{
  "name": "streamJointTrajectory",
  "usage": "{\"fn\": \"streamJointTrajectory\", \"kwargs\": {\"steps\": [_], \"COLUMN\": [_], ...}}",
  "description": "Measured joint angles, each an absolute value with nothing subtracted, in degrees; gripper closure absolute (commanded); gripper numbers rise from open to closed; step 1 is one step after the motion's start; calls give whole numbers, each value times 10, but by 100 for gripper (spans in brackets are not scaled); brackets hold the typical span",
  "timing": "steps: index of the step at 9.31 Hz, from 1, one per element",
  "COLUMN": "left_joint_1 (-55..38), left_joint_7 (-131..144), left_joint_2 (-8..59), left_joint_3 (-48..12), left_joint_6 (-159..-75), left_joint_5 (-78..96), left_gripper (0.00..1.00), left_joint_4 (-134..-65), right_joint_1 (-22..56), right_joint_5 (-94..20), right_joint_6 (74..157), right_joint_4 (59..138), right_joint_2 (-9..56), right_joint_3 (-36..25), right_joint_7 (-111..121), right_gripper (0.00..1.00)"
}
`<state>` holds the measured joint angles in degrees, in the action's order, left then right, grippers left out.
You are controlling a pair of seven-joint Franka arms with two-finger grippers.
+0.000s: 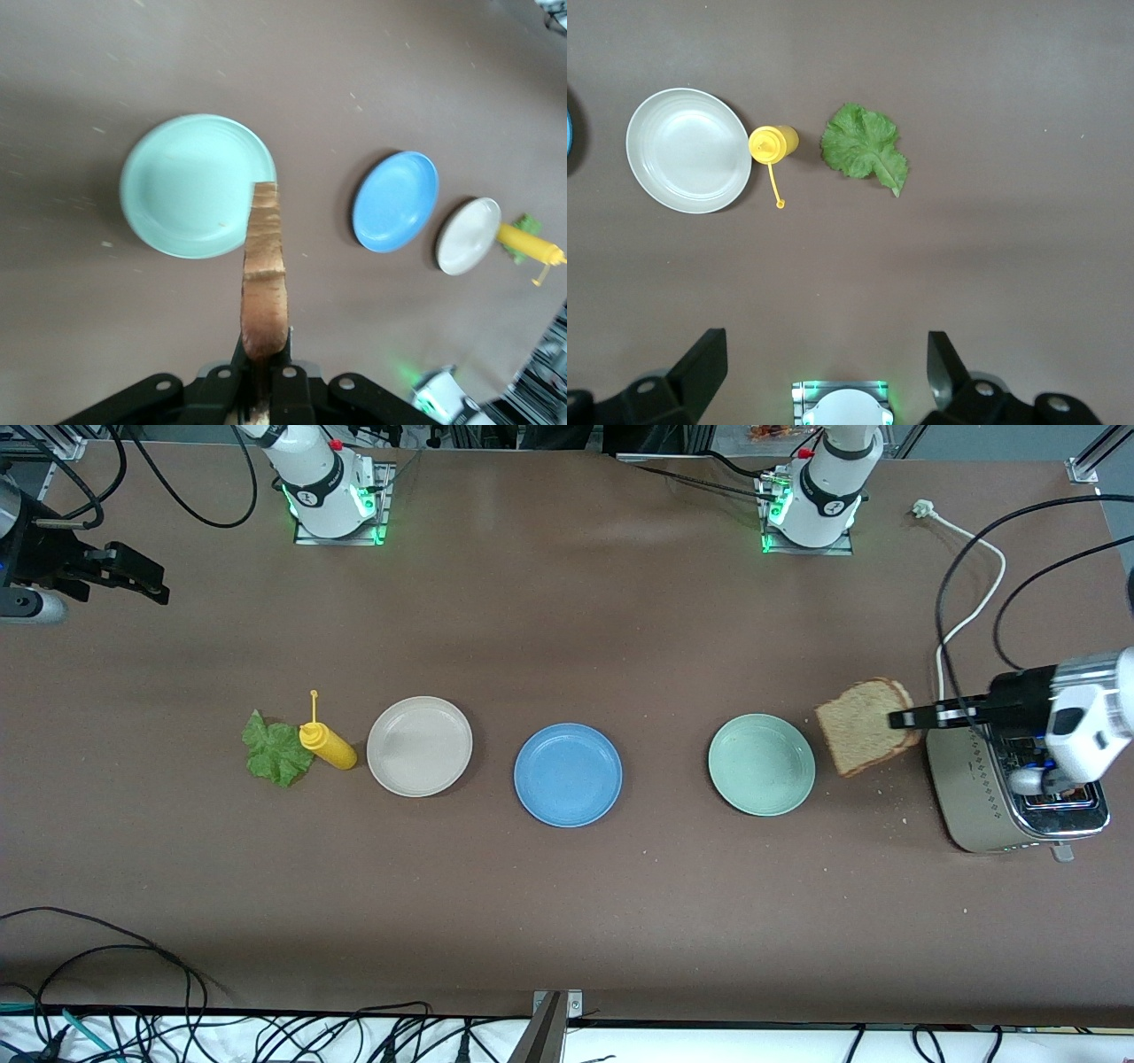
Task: Make sandwich in blue plate with both arms
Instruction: 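Lift the bread slice out of the toaster with the left gripper, then carry the bread slice over the blue plate with the left gripper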
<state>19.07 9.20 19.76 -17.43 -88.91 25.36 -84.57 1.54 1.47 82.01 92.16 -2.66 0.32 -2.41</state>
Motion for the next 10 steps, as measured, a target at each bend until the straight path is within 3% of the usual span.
{"fn": "streamJointTrajectory", "kwargs": {"steps": [4,10], "left_joint_1": [138,1], "left_joint_7": [101,109], "left_joint_2": [223,232], "left_joint_3": [-175,-181], "left_joint_6": [-896,-1165], "left_joint_5": [374,497], "left_gripper": [100,100], "left_joint_4": [-881,-995], "right_joint_1": [15,15], "right_joint_5": [15,15], "right_joint_6": [820,819], "right_joint_4": [922,922], "right_joint_2": [-27,-26], "right_joint_3": [2,2], "right_joint_7": [-24,-24], "right_gripper": [0,0]}}
